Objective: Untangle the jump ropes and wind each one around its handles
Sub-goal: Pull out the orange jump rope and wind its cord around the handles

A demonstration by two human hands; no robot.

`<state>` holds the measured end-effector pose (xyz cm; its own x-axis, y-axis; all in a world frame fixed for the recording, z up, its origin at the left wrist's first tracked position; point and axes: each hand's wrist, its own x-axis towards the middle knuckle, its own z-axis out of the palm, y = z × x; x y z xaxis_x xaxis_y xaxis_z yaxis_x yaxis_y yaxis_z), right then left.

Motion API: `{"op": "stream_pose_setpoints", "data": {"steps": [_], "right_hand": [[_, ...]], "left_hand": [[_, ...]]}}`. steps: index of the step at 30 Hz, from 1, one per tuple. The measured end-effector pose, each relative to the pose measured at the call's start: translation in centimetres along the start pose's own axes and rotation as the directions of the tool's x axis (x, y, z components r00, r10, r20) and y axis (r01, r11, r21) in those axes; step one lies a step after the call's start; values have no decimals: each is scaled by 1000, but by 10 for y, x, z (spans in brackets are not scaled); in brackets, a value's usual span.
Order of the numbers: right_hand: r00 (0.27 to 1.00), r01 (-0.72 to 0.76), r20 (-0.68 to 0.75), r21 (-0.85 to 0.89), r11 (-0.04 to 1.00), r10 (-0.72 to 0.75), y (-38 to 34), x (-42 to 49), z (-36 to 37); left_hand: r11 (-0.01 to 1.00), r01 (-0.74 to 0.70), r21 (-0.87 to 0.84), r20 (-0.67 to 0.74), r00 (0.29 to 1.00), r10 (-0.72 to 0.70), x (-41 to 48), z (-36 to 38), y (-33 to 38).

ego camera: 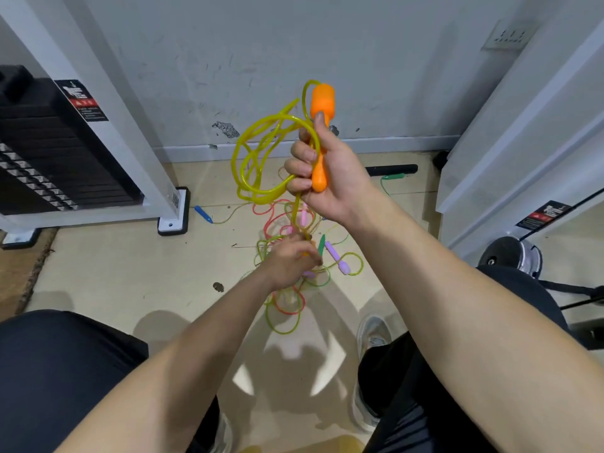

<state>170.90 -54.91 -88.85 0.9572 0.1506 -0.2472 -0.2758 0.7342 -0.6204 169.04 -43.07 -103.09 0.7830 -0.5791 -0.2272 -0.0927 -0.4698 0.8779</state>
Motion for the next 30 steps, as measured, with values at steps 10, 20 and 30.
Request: {"op": "stream_pose_setpoints", "data": {"steps": [10, 20, 30], "right_hand": [[850, 223, -286, -564, 795, -442, -15, 3, -48], [930, -4, -261, -713, 701, -260, 71, -20, -96], [993, -100, -103, -429, 898, 61, 101, -31, -51]], "left_hand": [[831, 322, -453, -59, 919, -389, -18, -42, -20], [289, 195, -937, 116, 957, -267, -9, -72, 45], [-242, -174, -955, -40, 879, -475, -1, -75, 59]]}}
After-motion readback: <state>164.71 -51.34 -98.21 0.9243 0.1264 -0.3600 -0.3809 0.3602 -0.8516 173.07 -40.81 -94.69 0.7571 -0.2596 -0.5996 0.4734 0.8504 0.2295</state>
